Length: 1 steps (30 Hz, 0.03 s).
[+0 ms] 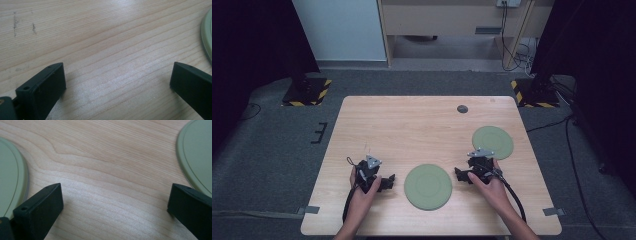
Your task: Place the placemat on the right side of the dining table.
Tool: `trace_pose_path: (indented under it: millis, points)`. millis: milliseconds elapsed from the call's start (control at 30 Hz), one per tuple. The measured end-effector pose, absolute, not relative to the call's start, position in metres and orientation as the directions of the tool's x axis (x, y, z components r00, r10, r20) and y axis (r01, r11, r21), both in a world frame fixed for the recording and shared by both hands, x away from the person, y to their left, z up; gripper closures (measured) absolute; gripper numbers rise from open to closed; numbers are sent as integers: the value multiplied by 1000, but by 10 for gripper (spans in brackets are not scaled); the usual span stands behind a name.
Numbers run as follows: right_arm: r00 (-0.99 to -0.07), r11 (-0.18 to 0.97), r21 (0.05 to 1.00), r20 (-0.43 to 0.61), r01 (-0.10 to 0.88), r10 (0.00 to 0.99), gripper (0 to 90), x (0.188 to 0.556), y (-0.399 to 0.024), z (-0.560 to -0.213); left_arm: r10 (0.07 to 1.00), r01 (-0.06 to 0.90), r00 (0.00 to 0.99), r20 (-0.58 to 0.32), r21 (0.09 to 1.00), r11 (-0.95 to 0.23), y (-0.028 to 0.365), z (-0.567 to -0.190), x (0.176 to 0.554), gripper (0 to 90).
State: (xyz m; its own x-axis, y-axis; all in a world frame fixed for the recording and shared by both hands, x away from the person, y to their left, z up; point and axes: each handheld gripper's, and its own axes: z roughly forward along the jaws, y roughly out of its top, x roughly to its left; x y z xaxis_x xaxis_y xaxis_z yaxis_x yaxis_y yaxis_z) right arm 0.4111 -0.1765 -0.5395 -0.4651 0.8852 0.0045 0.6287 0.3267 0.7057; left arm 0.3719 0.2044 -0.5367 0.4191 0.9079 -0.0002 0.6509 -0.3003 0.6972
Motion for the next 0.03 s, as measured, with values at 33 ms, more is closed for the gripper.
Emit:
trace_pose_path:
  millis: [33]
  points:
    - [-462, 324, 704, 6, 632, 887, 4, 411, -176, -539, 908, 651, 419, 0, 697, -301, 204, -537, 372, 0]
